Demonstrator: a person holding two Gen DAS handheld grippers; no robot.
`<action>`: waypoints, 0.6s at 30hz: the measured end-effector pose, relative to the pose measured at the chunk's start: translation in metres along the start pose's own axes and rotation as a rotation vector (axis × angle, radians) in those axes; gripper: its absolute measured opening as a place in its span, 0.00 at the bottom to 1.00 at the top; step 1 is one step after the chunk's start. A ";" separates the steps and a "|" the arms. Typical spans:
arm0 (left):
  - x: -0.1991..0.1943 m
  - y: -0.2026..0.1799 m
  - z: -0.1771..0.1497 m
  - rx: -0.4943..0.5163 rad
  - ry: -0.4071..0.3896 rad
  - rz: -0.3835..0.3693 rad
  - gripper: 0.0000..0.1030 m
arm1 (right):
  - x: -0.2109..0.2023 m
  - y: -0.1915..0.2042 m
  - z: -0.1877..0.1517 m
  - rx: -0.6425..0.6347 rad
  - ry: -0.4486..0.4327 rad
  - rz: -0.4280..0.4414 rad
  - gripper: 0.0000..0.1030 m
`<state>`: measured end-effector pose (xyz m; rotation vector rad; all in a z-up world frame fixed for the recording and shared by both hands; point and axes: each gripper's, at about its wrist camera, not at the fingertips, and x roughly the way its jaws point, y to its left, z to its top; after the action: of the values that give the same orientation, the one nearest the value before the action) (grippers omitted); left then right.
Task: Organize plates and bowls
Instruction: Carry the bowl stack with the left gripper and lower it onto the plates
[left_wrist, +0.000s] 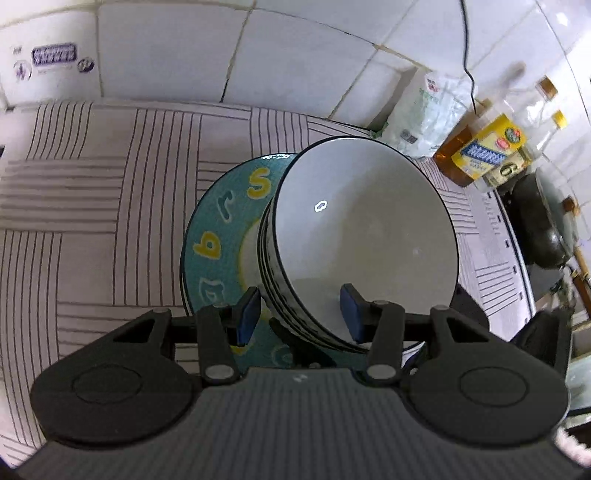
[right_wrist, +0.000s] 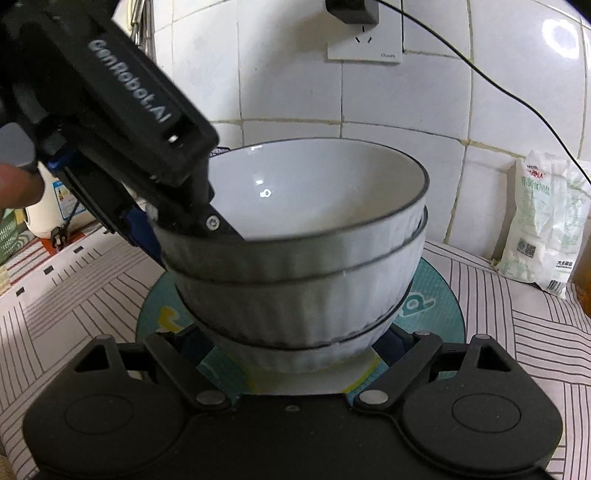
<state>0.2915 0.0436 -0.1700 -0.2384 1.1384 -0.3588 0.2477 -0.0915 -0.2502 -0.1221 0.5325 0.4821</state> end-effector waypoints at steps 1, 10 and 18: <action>0.000 0.000 0.001 -0.004 0.000 -0.001 0.44 | 0.001 -0.001 0.001 0.001 0.004 -0.001 0.89; -0.012 0.019 0.010 -0.140 -0.009 -0.060 0.45 | 0.000 0.000 0.012 -0.001 0.086 -0.048 0.91; -0.056 -0.006 0.002 -0.104 -0.052 -0.003 0.52 | -0.047 -0.006 0.018 -0.041 0.125 -0.024 0.93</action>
<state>0.2710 0.0600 -0.1197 -0.3387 1.1069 -0.2952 0.2236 -0.1120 -0.2101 -0.1991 0.6428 0.4639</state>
